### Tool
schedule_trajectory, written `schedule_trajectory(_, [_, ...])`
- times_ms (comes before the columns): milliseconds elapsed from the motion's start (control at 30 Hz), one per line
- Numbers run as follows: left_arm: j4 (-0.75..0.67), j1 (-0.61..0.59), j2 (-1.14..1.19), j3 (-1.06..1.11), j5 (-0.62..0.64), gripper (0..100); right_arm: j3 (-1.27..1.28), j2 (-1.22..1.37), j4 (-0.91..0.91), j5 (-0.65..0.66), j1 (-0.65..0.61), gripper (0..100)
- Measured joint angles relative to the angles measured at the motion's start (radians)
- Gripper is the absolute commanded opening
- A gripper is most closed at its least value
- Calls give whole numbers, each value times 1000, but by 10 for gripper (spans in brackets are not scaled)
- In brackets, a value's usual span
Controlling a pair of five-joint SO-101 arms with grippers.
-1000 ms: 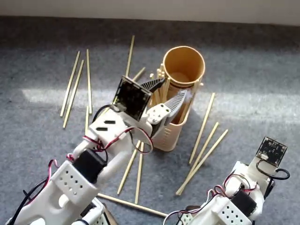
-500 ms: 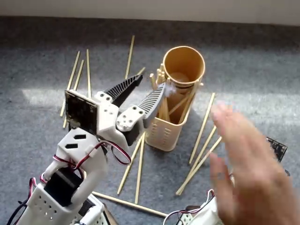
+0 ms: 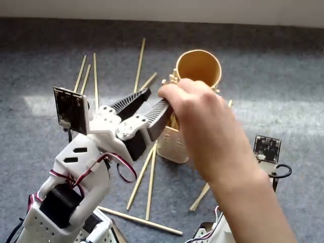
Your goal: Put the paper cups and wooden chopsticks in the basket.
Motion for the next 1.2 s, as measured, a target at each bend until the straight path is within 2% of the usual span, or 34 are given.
schedule_trajectory(300, [5, -11, 0, -8, -2, 182, 0, 0, 0, 0, -3, 255])
schedule_trajectory(500, [5, -75, 0, -8, -2, 182, 0, 0, 0, 0, -5, 255])
schedule_trajectory(667, [5, -183, -3, 5, -2, 182, 0, 0, 0, 0, -5, 255])
schedule_trajectory(967, [5, -258, -2, 184, 0, 182, 0, 0, 0, 0, -5, 255])
schedule_trajectory(1100, [5, -362, 0, 322, 0, 182, 0, 0, 0, 0, -5, 255])
schedule_trajectory(1200, [5, -488, 0, 393, 0, 182, 0, 0, 0, 0, -5, 255])
